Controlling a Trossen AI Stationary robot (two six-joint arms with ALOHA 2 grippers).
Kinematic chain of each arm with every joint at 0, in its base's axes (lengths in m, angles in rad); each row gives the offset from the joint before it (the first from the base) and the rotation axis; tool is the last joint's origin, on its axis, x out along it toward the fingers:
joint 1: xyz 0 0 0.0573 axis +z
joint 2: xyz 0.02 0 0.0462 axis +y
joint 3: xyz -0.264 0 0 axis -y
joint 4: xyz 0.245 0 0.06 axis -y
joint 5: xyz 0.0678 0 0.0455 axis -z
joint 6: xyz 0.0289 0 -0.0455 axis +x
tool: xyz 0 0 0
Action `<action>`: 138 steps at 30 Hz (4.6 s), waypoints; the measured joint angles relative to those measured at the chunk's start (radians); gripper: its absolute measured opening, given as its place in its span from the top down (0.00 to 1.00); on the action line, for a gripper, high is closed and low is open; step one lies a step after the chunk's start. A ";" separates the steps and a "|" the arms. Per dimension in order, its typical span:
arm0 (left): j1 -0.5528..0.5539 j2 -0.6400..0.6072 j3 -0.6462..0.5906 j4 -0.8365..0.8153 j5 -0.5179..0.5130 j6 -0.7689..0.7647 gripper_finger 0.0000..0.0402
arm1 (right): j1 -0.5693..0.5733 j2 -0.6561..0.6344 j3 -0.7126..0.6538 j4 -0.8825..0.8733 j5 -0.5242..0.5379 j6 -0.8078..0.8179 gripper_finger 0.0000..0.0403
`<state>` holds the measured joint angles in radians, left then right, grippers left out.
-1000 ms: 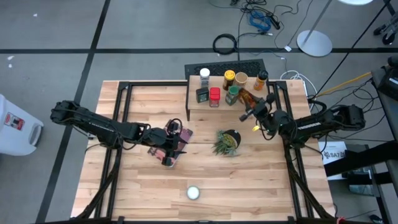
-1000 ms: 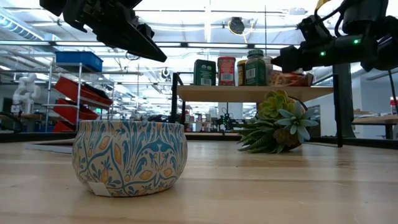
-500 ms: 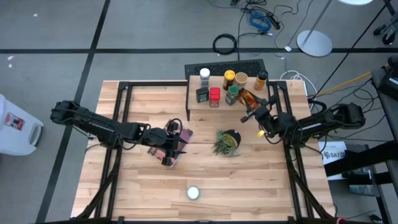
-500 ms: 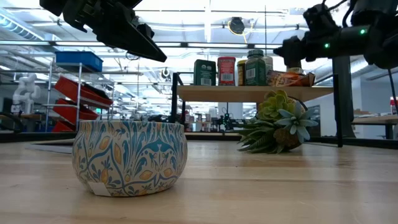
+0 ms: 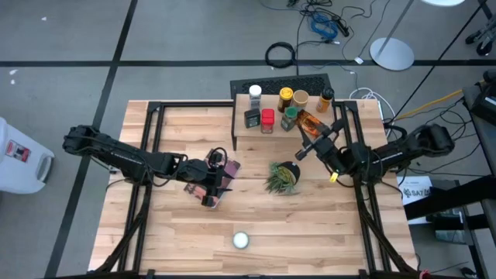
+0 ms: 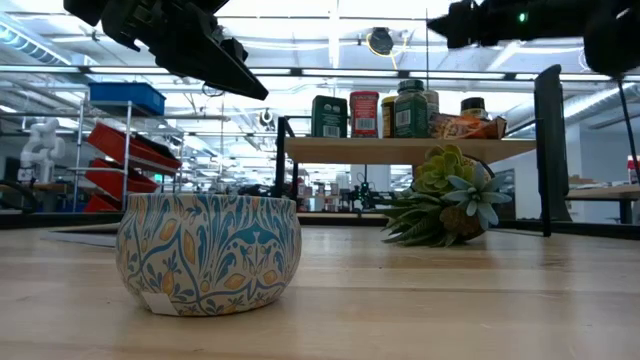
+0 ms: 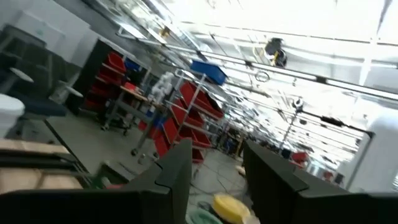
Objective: Shelf spices
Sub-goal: Return to Home Position
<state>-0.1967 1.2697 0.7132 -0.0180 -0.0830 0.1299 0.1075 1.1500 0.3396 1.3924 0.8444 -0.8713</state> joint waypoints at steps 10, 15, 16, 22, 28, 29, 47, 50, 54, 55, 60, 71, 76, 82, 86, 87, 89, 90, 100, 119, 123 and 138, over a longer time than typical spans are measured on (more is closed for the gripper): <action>-0.001 0.000 0.000 0.001 0.000 -0.012 0.51 | 0.145 0.000 0.159 -0.130 -0.004 -0.048 0.67; -0.003 0.000 0.000 0.004 0.000 -0.017 0.51 | 0.209 0.000 0.245 -0.210 -0.006 -0.066 0.67; -0.003 0.000 0.000 0.007 0.000 -0.018 0.51 | 0.222 0.000 0.260 -0.226 -0.007 -0.072 0.67; -0.009 -0.009 0.000 0.047 0.000 -0.018 0.51 | 0.293 0.000 0.340 -0.301 -0.008 -0.084 0.67; -0.010 -0.080 0.000 0.063 -0.022 -0.009 0.51 | 0.362 0.000 0.408 -0.386 0.017 -0.086 0.67; -0.010 -0.099 0.000 0.063 -0.034 -0.005 0.51 | 0.374 0.000 0.423 -0.414 0.033 -0.090 0.67; -0.011 -0.451 0.000 -0.032 -0.143 0.063 0.51 | 0.450 -0.035 0.842 -1.423 -0.189 0.335 0.67; -0.011 -0.496 0.000 -0.064 -0.177 0.093 0.51 | 0.431 -0.036 0.923 -1.584 -0.292 0.411 0.67; -0.010 -0.564 0.000 -0.093 -0.225 0.107 0.51 | 0.416 -0.062 0.989 -1.722 -0.382 0.458 0.67; -0.010 -0.582 0.000 -0.106 -0.231 0.115 0.51 | 0.415 -0.076 0.999 -1.744 -0.397 0.467 0.67; -0.010 -0.672 0.000 -0.154 -0.238 0.119 0.51 | 0.415 -0.181 1.003 -1.865 -0.407 0.512 0.67; -0.010 -0.791 -0.002 -0.344 -0.302 0.076 0.51 | 0.415 -0.408 0.871 -2.002 -0.536 0.654 0.67; -0.010 -0.821 -0.026 -0.338 -0.299 0.078 0.51 | 0.415 -0.530 0.693 -1.913 -0.538 0.642 0.67; -0.008 -0.887 -0.124 -0.258 -0.292 0.086 0.51 | 0.415 -0.697 0.472 -1.737 -0.538 0.632 0.67; -0.008 -0.933 -0.197 -0.191 -0.284 0.085 0.51 | 0.415 -0.785 0.337 -1.605 -0.539 0.622 0.67; -0.008 -0.944 -0.216 -0.161 -0.275 0.085 0.51 | 0.415 -0.800 0.304 -1.574 -0.542 0.619 0.67; -0.008 -0.965 -0.257 -0.113 -0.254 0.085 0.51 | 0.415 -0.824 0.240 -1.509 -0.557 0.603 0.67; -0.008 -0.970 -0.275 -0.084 -0.245 0.085 0.51 | 0.415 -0.831 0.210 -1.474 -0.559 0.593 0.67; 0.016 -1.002 -0.412 0.007 -0.232 0.041 0.51 | 0.392 -0.904 -0.006 -1.294 -0.535 0.567 0.67; 0.218 -1.003 -0.697 0.329 -0.082 -0.073 0.51 | 0.218 -1.149 -0.318 -1.157 -0.566 0.614 0.67; 0.260 -1.003 -0.705 0.332 -0.056 -0.084 0.51 | 0.175 -1.149 -0.328 -1.178 -0.582 0.648 0.67; 0.405 -1.002 -0.705 0.314 0.116 -0.054 0.51 | 0.001 -1.149 -0.326 -1.300 -0.589 0.666 0.67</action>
<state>0.2083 0.2676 0.0078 0.2963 0.0335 0.0757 0.1082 0.0010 0.0135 0.0922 0.2554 -0.2049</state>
